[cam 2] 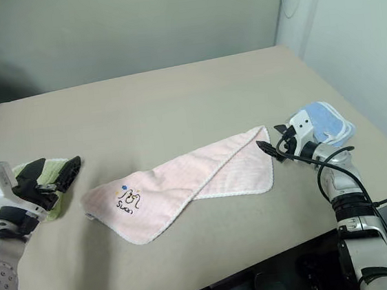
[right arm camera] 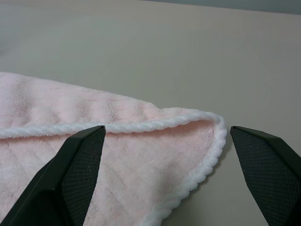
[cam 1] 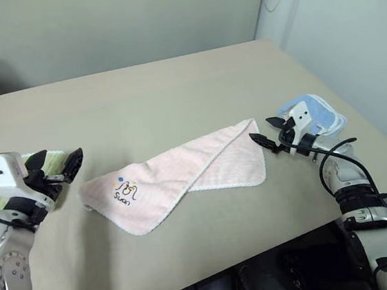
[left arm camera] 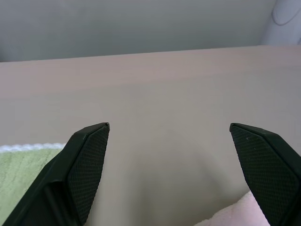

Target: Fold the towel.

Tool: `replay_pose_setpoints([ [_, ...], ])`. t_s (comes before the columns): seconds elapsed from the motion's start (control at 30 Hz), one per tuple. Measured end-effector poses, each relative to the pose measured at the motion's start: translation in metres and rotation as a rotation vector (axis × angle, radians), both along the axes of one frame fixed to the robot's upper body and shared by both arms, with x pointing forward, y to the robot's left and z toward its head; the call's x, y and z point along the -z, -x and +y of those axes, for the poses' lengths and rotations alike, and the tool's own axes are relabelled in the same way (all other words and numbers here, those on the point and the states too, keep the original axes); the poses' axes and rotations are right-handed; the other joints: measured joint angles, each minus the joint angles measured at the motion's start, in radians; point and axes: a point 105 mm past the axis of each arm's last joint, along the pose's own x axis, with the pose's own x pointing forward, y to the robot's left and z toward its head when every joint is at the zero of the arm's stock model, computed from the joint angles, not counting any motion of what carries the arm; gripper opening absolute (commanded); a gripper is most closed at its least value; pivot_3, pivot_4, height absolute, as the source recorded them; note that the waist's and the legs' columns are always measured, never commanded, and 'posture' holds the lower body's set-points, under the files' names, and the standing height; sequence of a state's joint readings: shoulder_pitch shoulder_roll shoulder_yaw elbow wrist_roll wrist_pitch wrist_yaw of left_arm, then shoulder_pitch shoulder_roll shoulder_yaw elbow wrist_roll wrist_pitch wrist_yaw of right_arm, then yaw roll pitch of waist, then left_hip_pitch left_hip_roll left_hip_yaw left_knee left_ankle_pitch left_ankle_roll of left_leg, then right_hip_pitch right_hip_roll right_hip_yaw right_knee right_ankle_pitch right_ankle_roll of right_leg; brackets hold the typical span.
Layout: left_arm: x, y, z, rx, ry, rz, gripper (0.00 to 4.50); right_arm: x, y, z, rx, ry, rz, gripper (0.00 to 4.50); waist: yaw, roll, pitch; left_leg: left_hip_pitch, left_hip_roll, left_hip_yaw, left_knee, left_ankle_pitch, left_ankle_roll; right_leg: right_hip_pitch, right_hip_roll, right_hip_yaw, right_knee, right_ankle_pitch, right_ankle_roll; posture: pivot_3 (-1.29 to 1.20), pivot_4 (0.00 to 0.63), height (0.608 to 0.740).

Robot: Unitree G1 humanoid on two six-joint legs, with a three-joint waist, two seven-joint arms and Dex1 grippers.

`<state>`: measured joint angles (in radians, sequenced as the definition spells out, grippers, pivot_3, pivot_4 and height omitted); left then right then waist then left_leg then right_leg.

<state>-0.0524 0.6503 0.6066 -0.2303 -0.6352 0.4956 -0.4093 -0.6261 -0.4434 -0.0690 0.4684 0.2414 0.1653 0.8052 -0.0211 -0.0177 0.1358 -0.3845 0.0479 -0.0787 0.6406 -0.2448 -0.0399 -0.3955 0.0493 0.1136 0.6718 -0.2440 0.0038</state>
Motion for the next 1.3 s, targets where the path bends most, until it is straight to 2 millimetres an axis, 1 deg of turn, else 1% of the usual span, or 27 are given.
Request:
replay_pose_setpoints([
  [0.2, 0.004, -0.005, -0.009, 0.031, 0.005, 0.011, 4.44, 0.0, 0.002, 0.001, 0.0, 0.002, 0.0, 4.5, 0.0, 0.0, 0.0, 0.0, 0.0, 0.0, 0.0, 0.0, 0.0, 0.0, 0.0, 0.0, 0.0, 0.0, 0.0, 0.0, 0.15, 0.74],
  [0.37, 0.004, -0.007, -0.011, 0.034, 0.012, 0.005, 4.44, 0.001, 0.003, 0.0, 0.003, 0.004, 0.005, 4.5, -0.001, 0.0, 0.0, 0.0, 0.0, 0.0, 0.0, 0.0, 0.0, 0.0, 0.0, 0.0, 0.0, 0.0, 0.0, 0.0, 0.15, 0.74],
  [0.57, 0.011, -0.009, -0.017, 0.049, 0.03, 0.018, 4.44, -0.002, 0.002, -0.005, 0.012, 0.015, -0.002, 4.5, 0.0, 0.0, 0.0, 0.0, 0.0, 0.0, 0.0, 0.0, 0.0, 0.0, 0.0, 0.0, 0.0, 0.0, 0.0, 0.0, 0.15, 0.74],
  [0.8, 0.015, -0.011, -0.021, 0.055, 0.016, 0.024, 4.44, -0.003, 0.001, -0.01, 0.025, 0.018, 0.0, 4.5, 0.0, 0.0, 0.0, 0.0, 0.0, 0.0, 0.0, 0.0, 0.0, 0.0, 0.0, 0.0, 0.0, 0.0, 0.0, 0.0, 0.15, 0.74],
  [1.13, 0.015, -0.012, -0.026, 0.086, 0.008, 0.027, 4.44, -0.01, -0.01, -0.011, 0.041, 0.013, -0.007, 4.5, 0.0, 0.0, 0.0, 0.0, 0.0, 0.0, 0.0, 0.0, 0.0, 0.0, 0.0, 0.0, 0.0, 0.0, 0.0, 0.0, 0.15, 0.74],
  [1.2, 0.018, -0.013, -0.03, 0.102, 0.0, 0.037, 4.44, -0.009, -0.012, -0.012, 0.047, 0.016, -0.003, 4.5, 0.0, 0.0, 0.0, 0.0, 0.0, 0.0, 0.0, 0.0, 0.0, 0.0, 0.0, 0.0, 0.0, 0.0, 0.0, 0.0, 0.15, 0.74],
  [1.3, 0.025, -0.015, -0.042, 0.166, -0.039, 0.07, 4.44, -0.006, -0.019, -0.014, 0.066, 0.038, 0.011, 4.5, 0.0, 0.0, 0.0, 0.0, 0.0, 0.0, 0.0, 0.0, 0.0, 0.0, 0.0, 0.0, 0.0, 0.0, 0.0, 0.0, 0.15, 0.74],
])
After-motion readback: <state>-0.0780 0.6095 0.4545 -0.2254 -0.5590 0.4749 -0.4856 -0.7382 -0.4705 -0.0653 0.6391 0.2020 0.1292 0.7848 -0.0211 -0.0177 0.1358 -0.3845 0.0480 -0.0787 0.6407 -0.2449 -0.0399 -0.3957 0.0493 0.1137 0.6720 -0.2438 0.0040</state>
